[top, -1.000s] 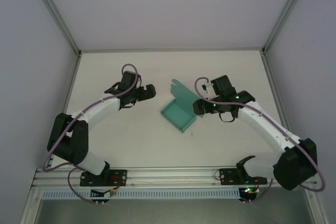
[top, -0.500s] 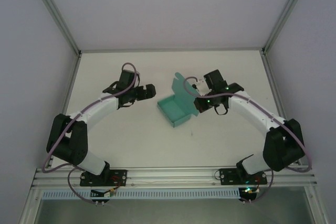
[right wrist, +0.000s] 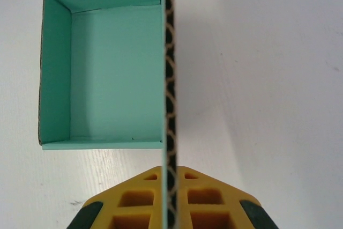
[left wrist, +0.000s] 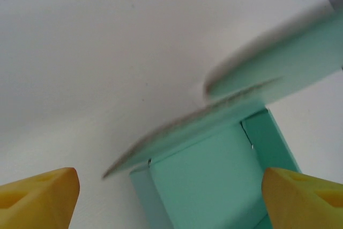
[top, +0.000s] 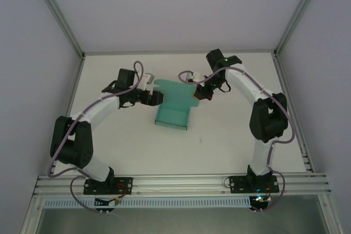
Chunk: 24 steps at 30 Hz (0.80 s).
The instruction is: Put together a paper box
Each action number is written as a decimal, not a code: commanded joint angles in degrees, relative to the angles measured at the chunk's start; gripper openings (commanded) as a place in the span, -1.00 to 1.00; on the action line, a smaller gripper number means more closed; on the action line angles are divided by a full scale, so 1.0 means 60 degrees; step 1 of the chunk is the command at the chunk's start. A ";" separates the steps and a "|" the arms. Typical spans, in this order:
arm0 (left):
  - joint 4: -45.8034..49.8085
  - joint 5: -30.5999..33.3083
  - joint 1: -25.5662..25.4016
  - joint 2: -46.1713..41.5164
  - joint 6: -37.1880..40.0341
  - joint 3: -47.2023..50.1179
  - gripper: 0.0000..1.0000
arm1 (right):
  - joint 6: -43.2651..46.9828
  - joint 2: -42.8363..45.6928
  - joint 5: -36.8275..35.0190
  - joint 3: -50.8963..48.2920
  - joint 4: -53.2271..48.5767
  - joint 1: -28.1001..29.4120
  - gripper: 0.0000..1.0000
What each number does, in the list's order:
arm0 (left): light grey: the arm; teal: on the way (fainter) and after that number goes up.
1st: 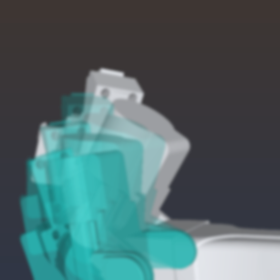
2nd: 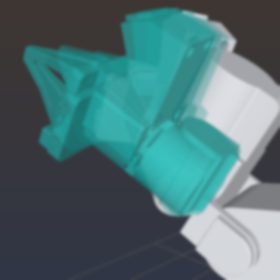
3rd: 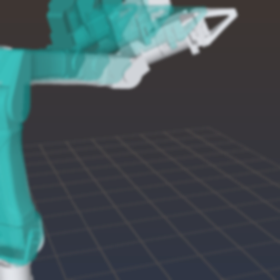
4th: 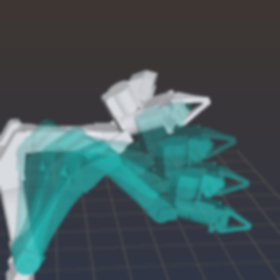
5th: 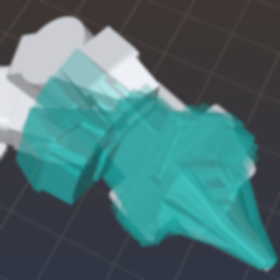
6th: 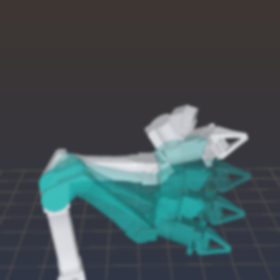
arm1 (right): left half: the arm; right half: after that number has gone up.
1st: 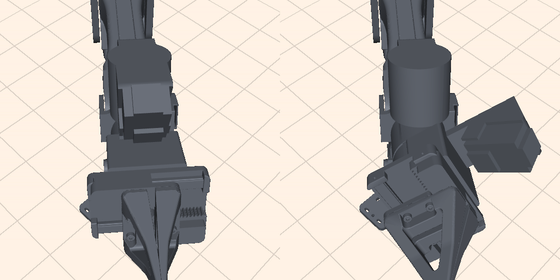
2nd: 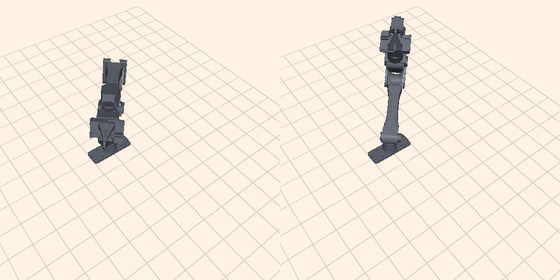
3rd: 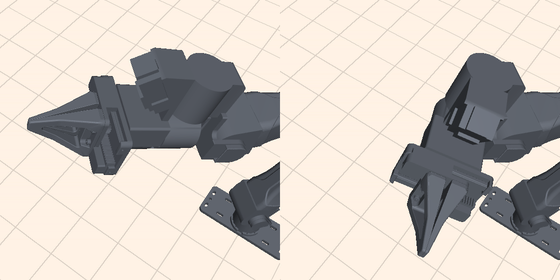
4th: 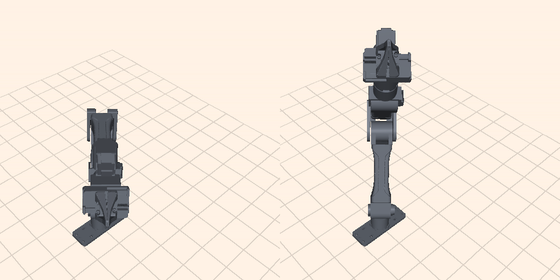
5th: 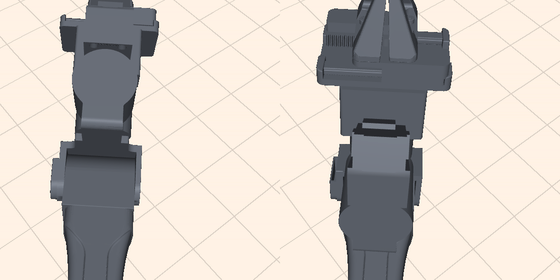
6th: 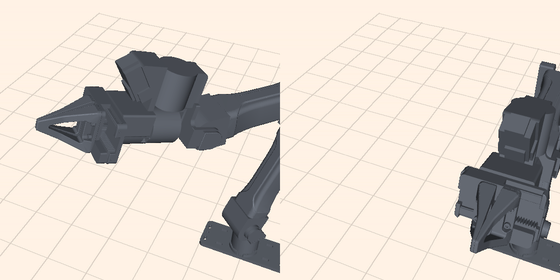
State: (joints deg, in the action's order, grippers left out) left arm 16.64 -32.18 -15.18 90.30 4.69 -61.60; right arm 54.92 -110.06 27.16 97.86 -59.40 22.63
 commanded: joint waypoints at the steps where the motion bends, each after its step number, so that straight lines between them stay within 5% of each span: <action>1: 0.0946 -0.0991 0.0056 0.0028 0.1803 -0.0402 0.72 | 0.1975 -0.0108 0.0438 0.0367 -0.1175 -0.0007 -1.00; 6: 0.1290 -0.1549 -0.0038 0.0580 0.2110 -0.0980 0.45 | 0.2342 -0.0067 0.0690 0.0367 -0.1028 -0.0014 -1.00; 11: 0.1889 -0.1046 -0.0422 0.0989 0.2374 -0.1594 -0.08 | 0.2281 -0.0134 0.0601 0.0515 -0.1141 -0.0028 -1.00; 24: 0.2146 -0.0135 -0.0517 0.0360 0.2378 -0.1442 0.09 | 0.2273 -0.0099 0.0177 0.0564 -0.1565 -0.0154 -1.00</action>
State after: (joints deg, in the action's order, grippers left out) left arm 26.65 -34.44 -18.15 94.35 17.67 -69.52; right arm 66.57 -110.83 26.76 99.79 -65.87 22.09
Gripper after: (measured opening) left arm 0.547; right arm 0.056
